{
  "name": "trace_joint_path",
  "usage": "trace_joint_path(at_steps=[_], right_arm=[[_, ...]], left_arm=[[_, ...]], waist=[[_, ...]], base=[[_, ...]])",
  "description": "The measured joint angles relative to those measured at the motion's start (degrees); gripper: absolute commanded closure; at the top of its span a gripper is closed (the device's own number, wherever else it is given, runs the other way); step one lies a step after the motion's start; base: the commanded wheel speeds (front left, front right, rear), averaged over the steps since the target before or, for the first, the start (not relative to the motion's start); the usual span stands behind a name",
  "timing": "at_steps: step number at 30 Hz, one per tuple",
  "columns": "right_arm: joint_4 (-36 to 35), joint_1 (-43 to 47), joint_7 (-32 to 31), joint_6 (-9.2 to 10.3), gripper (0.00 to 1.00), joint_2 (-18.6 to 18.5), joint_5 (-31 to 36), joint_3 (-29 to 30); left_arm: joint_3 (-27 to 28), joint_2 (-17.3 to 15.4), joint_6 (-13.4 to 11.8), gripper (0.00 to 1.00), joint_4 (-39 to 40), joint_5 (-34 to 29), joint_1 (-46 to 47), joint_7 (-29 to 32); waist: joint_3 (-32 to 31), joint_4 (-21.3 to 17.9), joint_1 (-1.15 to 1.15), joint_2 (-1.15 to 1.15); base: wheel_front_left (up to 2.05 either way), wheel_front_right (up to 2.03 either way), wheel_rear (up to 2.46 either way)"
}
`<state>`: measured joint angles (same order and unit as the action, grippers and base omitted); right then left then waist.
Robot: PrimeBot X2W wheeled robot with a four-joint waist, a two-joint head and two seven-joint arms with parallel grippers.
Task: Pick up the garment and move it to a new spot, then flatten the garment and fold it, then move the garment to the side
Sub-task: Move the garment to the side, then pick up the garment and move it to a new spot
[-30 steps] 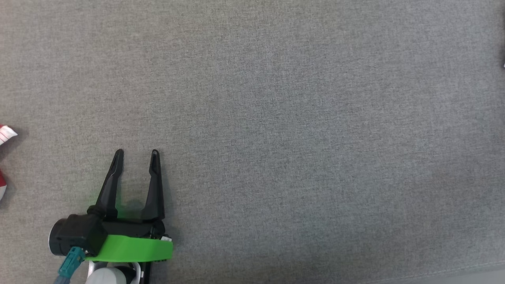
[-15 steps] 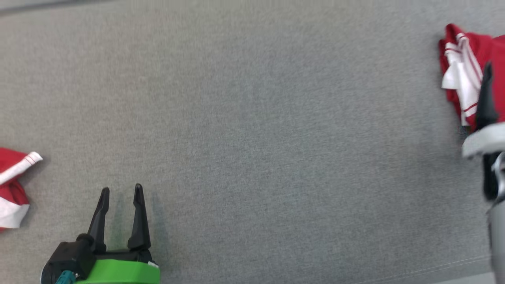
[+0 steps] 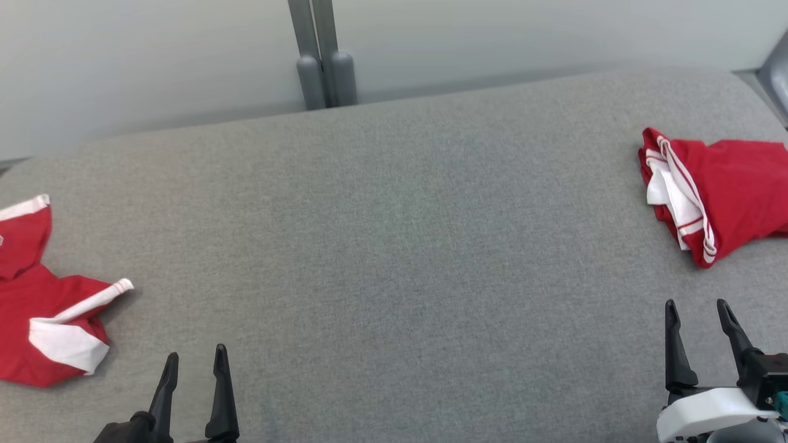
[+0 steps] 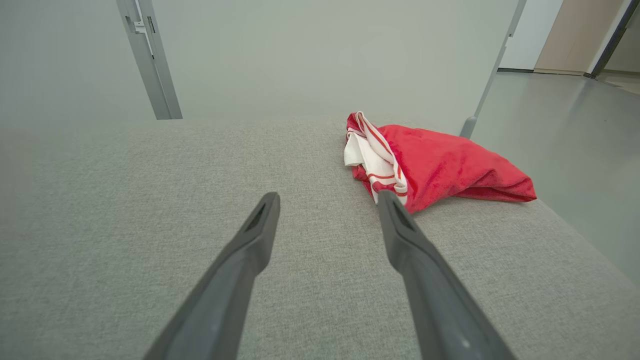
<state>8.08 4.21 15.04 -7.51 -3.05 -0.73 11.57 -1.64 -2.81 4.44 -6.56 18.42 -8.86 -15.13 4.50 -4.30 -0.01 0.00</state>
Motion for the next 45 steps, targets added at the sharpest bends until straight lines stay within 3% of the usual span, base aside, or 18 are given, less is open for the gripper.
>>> trace_joint_path(at_steps=[11, 45], right_arm=[[0.24, 2.26, 0.01, 0.0, 0.0, 0.18, -3.22, -3.0], [-0.26, 2.47, 0.01, 0.0, 0.0, 0.18, -1.69, -5.47]], left_arm=[[1.38, 0.0, -0.16, 0.0, -0.04, 0.19, -1.13, 0.0], [2.12, 0.0, 0.42, 0.0, -0.77, 0.6, -1.01, 0.0]], waist=[[-4.73, 1.97, 0.0, 0.0], [-4.0, 4.74, 0.0, 0.0]], base=[[0.0, 0.0, 0.0], [0.0, 0.0, 0.0]])
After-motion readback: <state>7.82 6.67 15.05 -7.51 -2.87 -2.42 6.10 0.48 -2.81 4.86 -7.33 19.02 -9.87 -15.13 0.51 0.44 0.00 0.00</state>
